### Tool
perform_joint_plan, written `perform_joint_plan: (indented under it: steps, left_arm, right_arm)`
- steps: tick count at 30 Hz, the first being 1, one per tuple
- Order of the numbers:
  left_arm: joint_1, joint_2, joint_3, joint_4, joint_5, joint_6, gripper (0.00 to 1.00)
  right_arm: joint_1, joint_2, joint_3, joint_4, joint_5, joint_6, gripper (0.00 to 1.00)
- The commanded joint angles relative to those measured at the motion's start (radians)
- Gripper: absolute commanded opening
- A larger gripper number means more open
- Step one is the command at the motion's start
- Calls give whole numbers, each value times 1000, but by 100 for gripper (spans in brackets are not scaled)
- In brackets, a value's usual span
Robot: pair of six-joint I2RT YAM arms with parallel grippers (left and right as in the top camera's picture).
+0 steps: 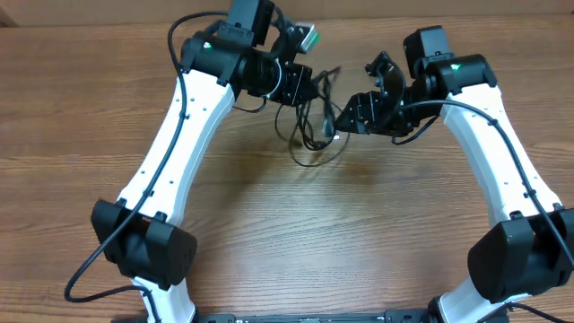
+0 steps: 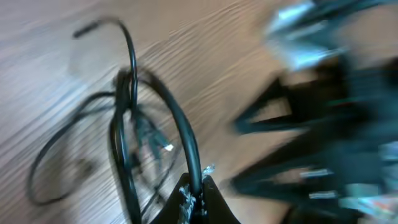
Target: Untangle cables
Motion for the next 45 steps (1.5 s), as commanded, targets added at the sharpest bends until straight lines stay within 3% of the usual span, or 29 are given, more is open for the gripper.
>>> perform_joint_plan:
  steps: [1, 8, 9, 12, 13, 21, 27, 31, 33, 36, 38, 39, 45]
  left_arm:
    - [2, -89, 47, 55, 249, 11, 4]
    - [2, -199, 51, 127, 255, -11, 4]
    - [2, -217, 51, 138, 255, -20, 4]
    - [9, -268, 51, 162, 246, -26, 4]
    - [15, -282, 51, 162, 223, -26, 4]
    - [173, -367, 51, 77, 19, -26, 4]
    - [313, -367, 50, 11, 14, -43, 4]
    - [315, -365, 43, -5, 13, -44, 4]
    - [294, -360, 31, -16, -14, -41, 4]
    - [273, -341, 29, -62, -96, -41, 5]
    - [260, -326, 28, -95, -127, -41, 29]
    - [256, -318, 28, -110, -137, -41, 35]
    - [235, -261, 28, -173, -152, -41, 55]
  right_arm:
    - [12, 1, -2, 28, -24, -11, 77]
    - [11, 1, -2, 82, 70, 62, 66]
    - [11, 1, -2, 90, 108, 90, 57]
    - [11, 1, -2, 97, 230, 171, 8]
    - [11, 1, -2, 93, 280, 206, 4]
    - [-23, 1, -2, 5, 673, 417, 4]
    - [-58, 1, -2, -8, 642, 416, 4]
    - [-56, 1, -2, 27, 298, 182, 4]
    - [-55, 1, 1, 35, -153, -98, 4]
    - [-55, -1, 20, 30, -492, -248, 4]
    - [-55, -2, 43, 34, -523, -250, 4]
    - [-55, -2, 57, 33, -512, -250, 4]
    - [-55, -2, 101, 34, -225, -117, 4]
